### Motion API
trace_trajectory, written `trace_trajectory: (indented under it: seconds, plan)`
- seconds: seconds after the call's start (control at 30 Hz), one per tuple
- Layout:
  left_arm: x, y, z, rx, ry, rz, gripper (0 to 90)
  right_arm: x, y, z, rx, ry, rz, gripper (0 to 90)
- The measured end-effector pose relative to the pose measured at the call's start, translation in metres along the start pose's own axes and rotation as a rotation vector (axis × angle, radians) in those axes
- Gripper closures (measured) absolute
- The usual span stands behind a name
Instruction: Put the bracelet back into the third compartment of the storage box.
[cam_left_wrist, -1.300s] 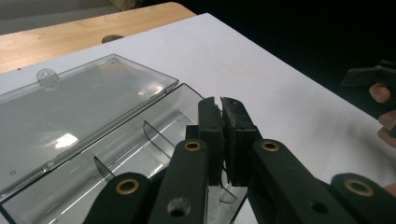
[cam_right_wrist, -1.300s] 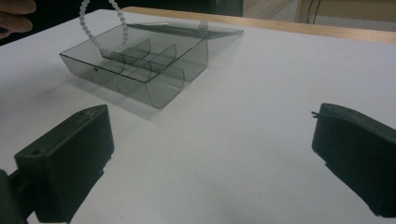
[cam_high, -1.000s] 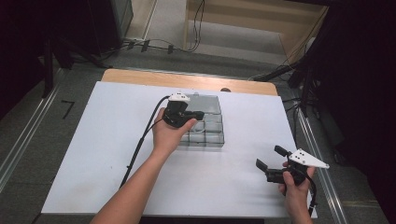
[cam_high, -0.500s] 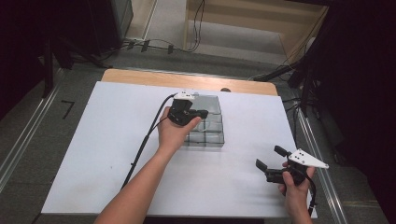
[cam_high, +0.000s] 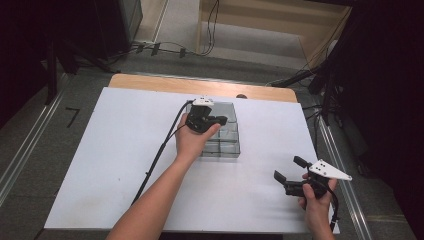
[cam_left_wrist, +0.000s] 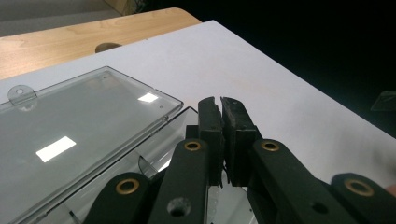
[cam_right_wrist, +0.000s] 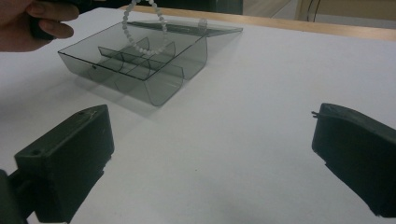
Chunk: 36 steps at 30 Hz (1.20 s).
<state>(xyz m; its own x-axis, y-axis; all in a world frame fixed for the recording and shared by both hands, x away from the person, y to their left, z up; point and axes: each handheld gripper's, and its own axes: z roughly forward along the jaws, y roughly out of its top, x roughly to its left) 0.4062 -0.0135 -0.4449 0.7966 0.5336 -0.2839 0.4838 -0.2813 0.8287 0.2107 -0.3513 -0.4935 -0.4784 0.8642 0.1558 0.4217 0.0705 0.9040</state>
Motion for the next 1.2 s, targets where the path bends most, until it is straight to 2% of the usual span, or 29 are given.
trace_trajectory:
  seconds: [0.47, 0.67, 0.8, 0.87, 0.93, 1.07, 1.2]
  plan:
    - [0.004, -0.007, 0.017, -0.023, -0.011, -0.028, 87.0, 0.000, -0.001, 0.001, 0.002, -0.001, -0.002, 0.0]
    - [0.006, -0.009, 0.019, -0.027, -0.062, -0.040, 84.8, 0.000, -0.001, 0.001, 0.002, -0.002, -0.003, 0.0]
    - [0.006, -0.009, 0.019, -0.020, -0.077, -0.040, 72.4, 0.000, -0.001, 0.001, 0.005, 0.000, -0.004, 0.0]
    - [0.006, -0.009, 0.018, -0.023, -0.073, -0.046, 64.3, 0.001, -0.001, 0.001, 0.007, 0.000, -0.003, 0.0]
    - [0.006, -0.009, 0.015, -0.035, -0.071, -0.052, 61.2, 0.001, -0.001, 0.002, 0.006, -0.001, -0.004, 0.0]
    - [0.007, -0.010, 0.010, -0.045, -0.050, -0.058, 45.7, 0.002, -0.001, 0.002, 0.009, -0.001, -0.003, 0.0]
    - [0.009, -0.012, 0.003, -0.066, -0.048, -0.071, 32.3, 0.002, -0.001, 0.003, 0.008, 0.008, -0.003, 0.0]
